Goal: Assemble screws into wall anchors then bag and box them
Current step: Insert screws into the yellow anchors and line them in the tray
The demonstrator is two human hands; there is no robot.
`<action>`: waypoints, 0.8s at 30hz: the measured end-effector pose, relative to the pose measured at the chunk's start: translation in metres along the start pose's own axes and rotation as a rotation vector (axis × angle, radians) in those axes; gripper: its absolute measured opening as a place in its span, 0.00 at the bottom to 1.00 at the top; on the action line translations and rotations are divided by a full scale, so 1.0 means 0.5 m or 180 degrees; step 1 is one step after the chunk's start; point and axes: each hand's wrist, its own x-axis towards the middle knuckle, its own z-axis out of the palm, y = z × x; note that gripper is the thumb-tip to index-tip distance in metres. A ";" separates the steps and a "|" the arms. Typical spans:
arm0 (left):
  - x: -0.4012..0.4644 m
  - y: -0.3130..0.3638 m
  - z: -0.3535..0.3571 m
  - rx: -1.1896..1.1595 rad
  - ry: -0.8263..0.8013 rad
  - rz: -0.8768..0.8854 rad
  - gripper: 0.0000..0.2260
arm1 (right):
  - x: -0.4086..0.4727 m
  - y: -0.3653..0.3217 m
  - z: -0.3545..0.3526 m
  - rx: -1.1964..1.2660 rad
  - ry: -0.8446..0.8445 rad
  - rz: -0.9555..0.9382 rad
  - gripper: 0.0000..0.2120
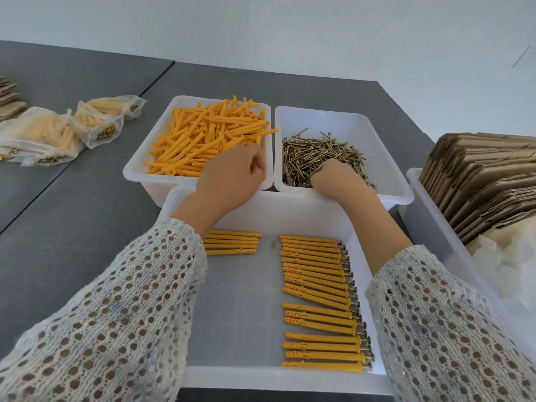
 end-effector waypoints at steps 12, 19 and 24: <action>0.008 0.004 0.010 -0.0390 0.1076 0.0727 0.05 | 0.000 0.011 0.005 0.0356 0.0714 -0.0186 0.06; 0.007 0.008 0.005 -0.0757 0.0762 0.0745 0.08 | -0.010 -0.007 -0.008 0.1959 0.1565 -0.0599 0.03; 0.005 0.008 0.004 -0.0581 0.0681 0.0727 0.13 | -0.028 -0.019 -0.013 0.2793 0.1425 -0.0752 0.05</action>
